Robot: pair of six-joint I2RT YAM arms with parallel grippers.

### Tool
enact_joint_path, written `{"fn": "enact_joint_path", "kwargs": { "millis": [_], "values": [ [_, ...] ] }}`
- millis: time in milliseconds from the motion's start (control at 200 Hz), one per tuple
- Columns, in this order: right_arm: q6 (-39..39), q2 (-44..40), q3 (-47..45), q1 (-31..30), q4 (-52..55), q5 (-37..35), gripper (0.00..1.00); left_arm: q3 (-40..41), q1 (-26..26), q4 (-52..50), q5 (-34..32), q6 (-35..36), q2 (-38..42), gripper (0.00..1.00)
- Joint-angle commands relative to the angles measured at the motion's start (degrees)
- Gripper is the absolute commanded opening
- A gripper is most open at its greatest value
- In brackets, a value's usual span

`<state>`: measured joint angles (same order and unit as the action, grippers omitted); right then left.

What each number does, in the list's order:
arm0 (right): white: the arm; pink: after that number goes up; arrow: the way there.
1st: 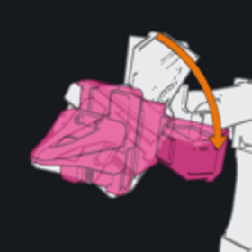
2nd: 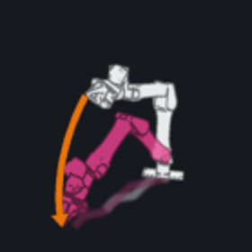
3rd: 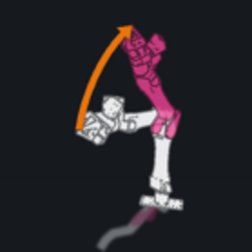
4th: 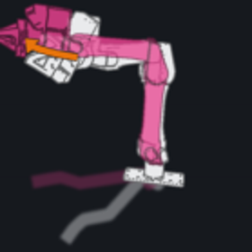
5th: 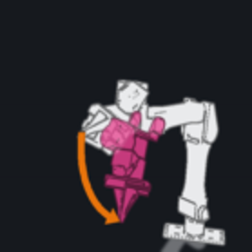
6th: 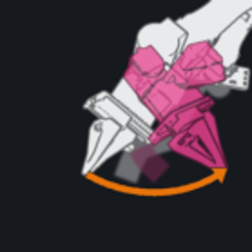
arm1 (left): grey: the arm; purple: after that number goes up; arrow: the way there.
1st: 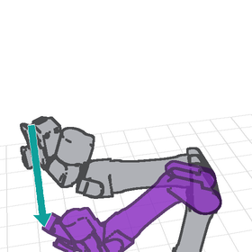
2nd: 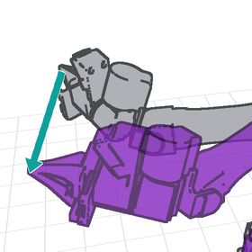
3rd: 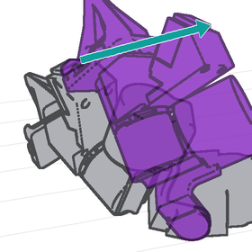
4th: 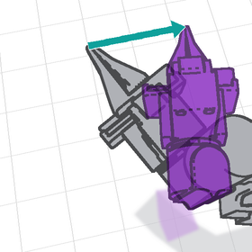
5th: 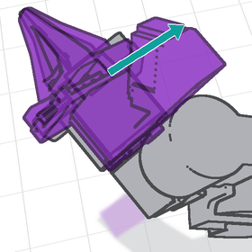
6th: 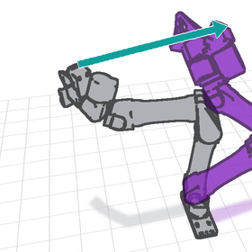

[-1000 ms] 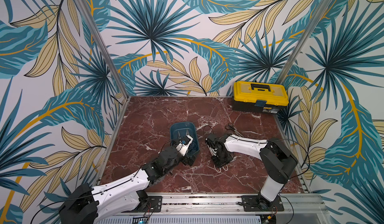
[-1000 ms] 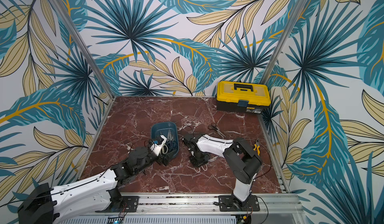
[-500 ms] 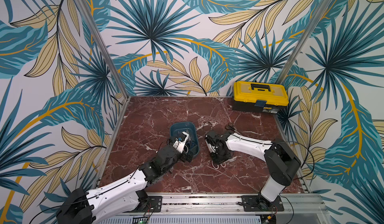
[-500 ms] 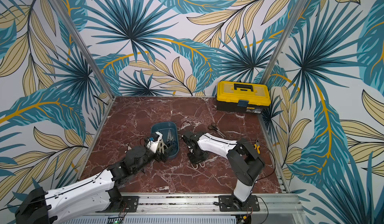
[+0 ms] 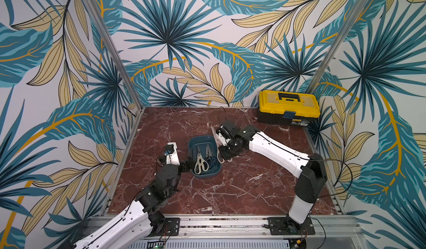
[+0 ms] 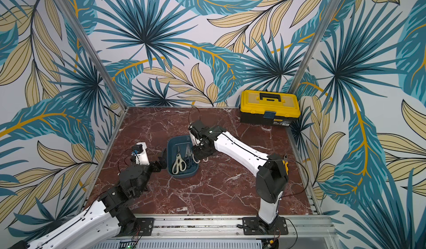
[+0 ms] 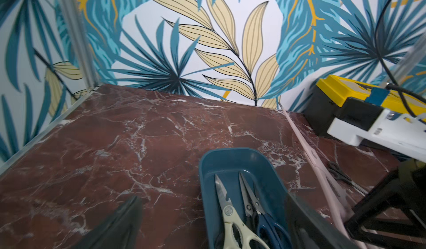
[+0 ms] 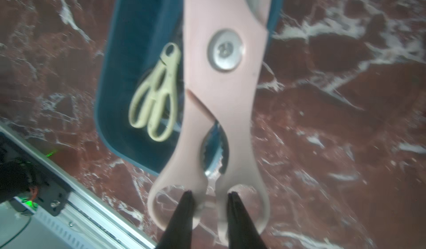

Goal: Put the scissors into the storage box
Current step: Place the scissors in the storage box, then adjust the scissors in the storage box.

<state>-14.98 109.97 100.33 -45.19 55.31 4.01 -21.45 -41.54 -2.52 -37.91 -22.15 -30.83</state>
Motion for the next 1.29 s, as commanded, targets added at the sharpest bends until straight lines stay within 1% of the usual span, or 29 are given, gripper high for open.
{"fn": "enact_joint_path", "kwargs": {
  "millis": [0,90,165,236,371,451,526,702,822,842,892,932,962,997,1043,1103,1168,1213,1243,1283],
  "values": [
    [-3.3,7.4,5.3,-2.1,0.9,4.0,0.21,2.6,0.2,-5.9,-5.1,-3.1,5.2,1.0],
    [-7.2,12.0,9.1,-2.3,0.8,4.5,0.21,2.6,0.2,-8.6,-5.5,-2.8,8.6,1.0],
    [-9.1,14.5,10.4,-2.2,0.8,3.9,0.21,2.2,0.3,-10.1,-5.3,-2.3,9.6,1.0],
    [-10.1,15.9,10.8,-2.2,0.9,4.4,0.22,2.2,0.3,-9.8,-4.8,-1.9,9.1,1.0],
    [-11.2,16.3,10.1,-2.2,1.0,4.7,0.29,1.6,0.2,-6.6,-2.1,0.0,5.1,1.0],
    [-11.0,15.0,9.8,-2.2,1.1,3.9,0.33,0.2,0.2,-5.3,-0.4,1.2,1.2,1.0],
    [-10.9,13.2,9.4,-2.2,1.2,3.1,0.4,-1.7,0.2,-5.1,0.9,1.6,-2.7,1.0],
    [-9.7,6.5,7.6,-2.0,2.6,0.2,0.44,-4.6,0.2,-1.1,4.3,3.3,-10.7,1.0],
    [-9.1,0.1,4.1,-1.2,3.4,-3.9,0.45,-6.6,0.1,0.1,6.2,4.3,-14.0,1.0],
    [-8.8,-1.0,3.4,0.7,3.4,-4.1,0.45,-6.9,0.1,0.1,6.3,4.4,-14.5,1.0],
    [-8.1,-3.3,1.8,2.2,3.4,-5.7,0.46,-7.2,0.0,0.8,6.8,4.5,-15.1,1.0],
    [-7.4,-5.0,0.2,3.6,3.4,-7.6,0.47,-7.1,0.0,2.5,8.7,5.7,-15.7,1.0],
    [-7.0,-6.2,-1.1,4.9,3.5,-8.9,0.47,-7.2,0.0,4.0,10.2,6.9,-16.7,1.0],
    [-6.8,-7.3,-2.7,7.0,3.5,-10.0,0.47,-8.0,0.0,5.2,10.4,7.5,-18.9,1.0],
    [-6.3,-8.5,-4.7,10.4,3.4,-10.2,0.47,-12.0,0.1,0.7,10.5,6.9,-23.4,1.0],
    [-5.5,-9.8,-7.0,15.2,3.3,-10.7,0.47,-20.2,0.1,-7.6,10.3,6.6,-31.4,0.98],
    [-3.4,-10.3,-8.8,19.6,3.0,-14.4,0.47,-29.4,0.2,-18.0,8.2,5.1,-40.3,1.0],
    [-1.4,-9.8,-9.5,22.3,2.7,-17.0,0.47,-34.2,0.7,-21.3,6.0,3.8,-45.5,1.0],
    [-0.4,-9.0,-9.4,23.9,2.9,-18.2,0.48,-35.7,1.9,-21.2,7.6,3.8,-48.1,1.0],
    [-0.1,-8.0,-9.0,26.3,3.5,-19.3,0.48,-36.8,4.6,-20.2,12.7,2.8,-50.8,1.0]
  ]
}}
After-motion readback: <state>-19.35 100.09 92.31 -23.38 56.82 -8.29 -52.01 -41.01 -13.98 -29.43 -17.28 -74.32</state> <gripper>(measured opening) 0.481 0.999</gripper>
